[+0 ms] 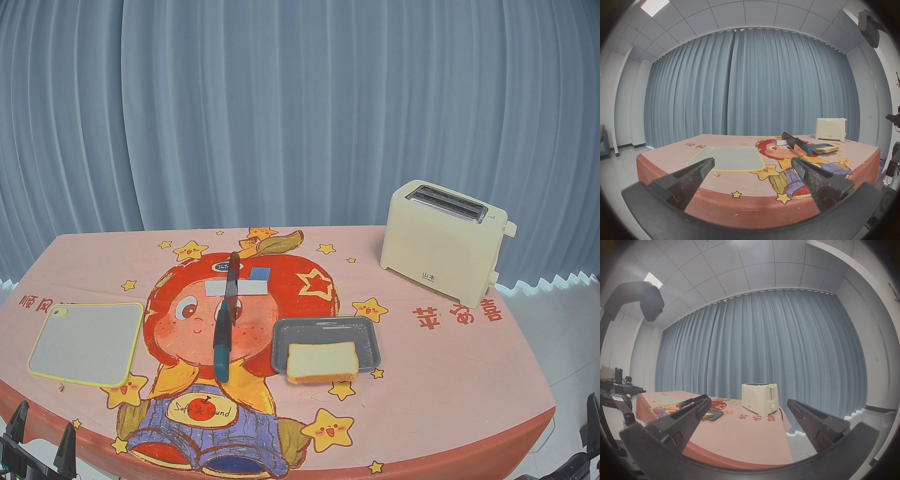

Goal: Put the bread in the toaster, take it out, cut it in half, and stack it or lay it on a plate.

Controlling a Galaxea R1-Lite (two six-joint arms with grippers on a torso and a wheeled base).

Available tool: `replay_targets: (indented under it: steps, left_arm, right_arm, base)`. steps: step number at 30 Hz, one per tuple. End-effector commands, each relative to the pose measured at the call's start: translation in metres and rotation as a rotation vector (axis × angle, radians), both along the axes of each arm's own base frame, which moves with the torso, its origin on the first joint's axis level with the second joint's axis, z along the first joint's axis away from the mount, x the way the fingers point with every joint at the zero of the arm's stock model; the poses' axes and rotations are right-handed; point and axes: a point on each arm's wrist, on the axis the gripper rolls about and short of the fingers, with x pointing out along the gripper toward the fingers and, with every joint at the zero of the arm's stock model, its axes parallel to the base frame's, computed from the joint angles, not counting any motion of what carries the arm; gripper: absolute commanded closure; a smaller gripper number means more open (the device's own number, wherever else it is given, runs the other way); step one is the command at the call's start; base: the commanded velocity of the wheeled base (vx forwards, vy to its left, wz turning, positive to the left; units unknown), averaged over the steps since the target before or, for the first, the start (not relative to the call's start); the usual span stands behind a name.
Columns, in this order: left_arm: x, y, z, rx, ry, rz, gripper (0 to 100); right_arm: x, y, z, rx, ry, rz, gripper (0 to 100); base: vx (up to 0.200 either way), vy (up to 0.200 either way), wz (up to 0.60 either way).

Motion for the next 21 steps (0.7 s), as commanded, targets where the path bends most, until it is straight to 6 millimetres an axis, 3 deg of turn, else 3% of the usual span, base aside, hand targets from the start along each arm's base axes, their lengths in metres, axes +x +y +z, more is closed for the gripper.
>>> replay_targets:
  steps: [1,21]
  left_arm:
    - [0.001,0.000,-0.005,-0.001,0.019,0.001,0]
    - [0.001,0.000,-0.005,-0.001,0.019,0.001,0]
  right_arm:
    - [0.002,-0.001,0.005,0.006,0.016,0.021,0]
    - [0.015,0.001,0.014,0.003,0.122,0.143,0]
  base:
    - [0.000,0.000,0.00]
    - [0.000,0.000,0.00]
